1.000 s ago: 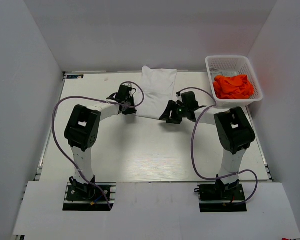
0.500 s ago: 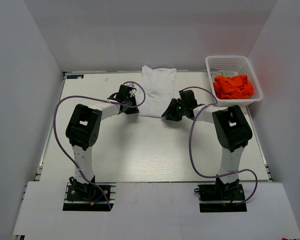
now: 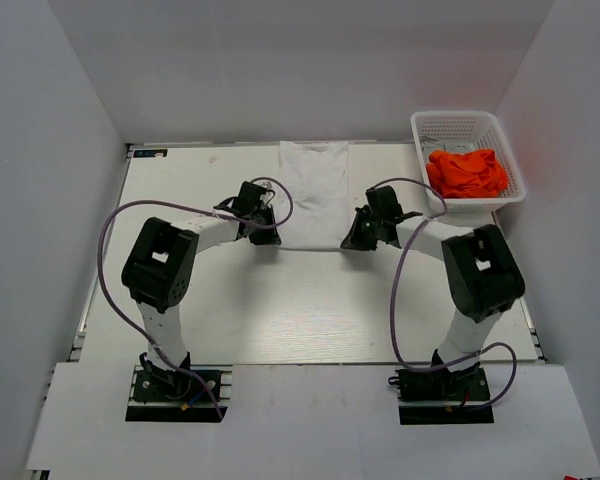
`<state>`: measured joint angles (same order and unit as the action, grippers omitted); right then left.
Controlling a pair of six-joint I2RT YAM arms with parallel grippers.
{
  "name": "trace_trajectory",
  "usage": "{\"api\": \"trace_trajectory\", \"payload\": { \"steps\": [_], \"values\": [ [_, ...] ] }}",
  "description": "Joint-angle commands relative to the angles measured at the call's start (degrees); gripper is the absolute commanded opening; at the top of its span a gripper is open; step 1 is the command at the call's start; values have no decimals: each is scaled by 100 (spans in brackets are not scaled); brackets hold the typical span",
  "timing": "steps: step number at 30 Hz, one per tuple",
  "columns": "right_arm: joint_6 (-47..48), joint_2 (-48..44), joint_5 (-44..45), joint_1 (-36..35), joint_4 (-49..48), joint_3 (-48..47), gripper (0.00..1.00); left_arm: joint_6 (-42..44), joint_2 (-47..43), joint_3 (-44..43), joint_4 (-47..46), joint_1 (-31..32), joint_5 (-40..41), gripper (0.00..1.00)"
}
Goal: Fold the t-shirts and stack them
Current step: Grab one side of the 2/3 rectangular tshirt with both arms, then fold the long partially folded tshirt into a neat square
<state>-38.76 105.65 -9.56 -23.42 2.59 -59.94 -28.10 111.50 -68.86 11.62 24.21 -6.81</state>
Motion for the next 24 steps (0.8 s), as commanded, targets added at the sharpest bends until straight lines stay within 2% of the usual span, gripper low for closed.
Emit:
{"api": "trace_trajectory", "payload": {
  "steps": [1,4,9,11,13,18,21,24],
  "values": [
    [826,-1059,86,-110,907,368,0,-64,-637,530,894,216,-267,0],
    [1222,-1729,-80,-268,1565,623,0,-64,-1393,953,1131,505,-794,0],
    [1231,-2855,-239,-470,2491,677,0,-126,-2727,1313,1850,1016,-963,0],
    [1222,-3493,-248,-471,2457,782,0,-195,-2975,1252,2203,1147,-866,0],
    [1135,-3761,-300,-488,2369,870,0,-310,-3247,999,2572,1217,-866,0],
    [1072,-4543,-318,-479,2386,1011,0,-486,-3390,567,3127,1402,-1024,0],
    [1099,-4562,-309,-453,2264,1037,0,-486,-3303,348,3127,1403,-1024,0],
    [1125,-4326,-178,-444,2237,837,0,-486,-3118,137,3127,1403,-648,0]
  ]
}}
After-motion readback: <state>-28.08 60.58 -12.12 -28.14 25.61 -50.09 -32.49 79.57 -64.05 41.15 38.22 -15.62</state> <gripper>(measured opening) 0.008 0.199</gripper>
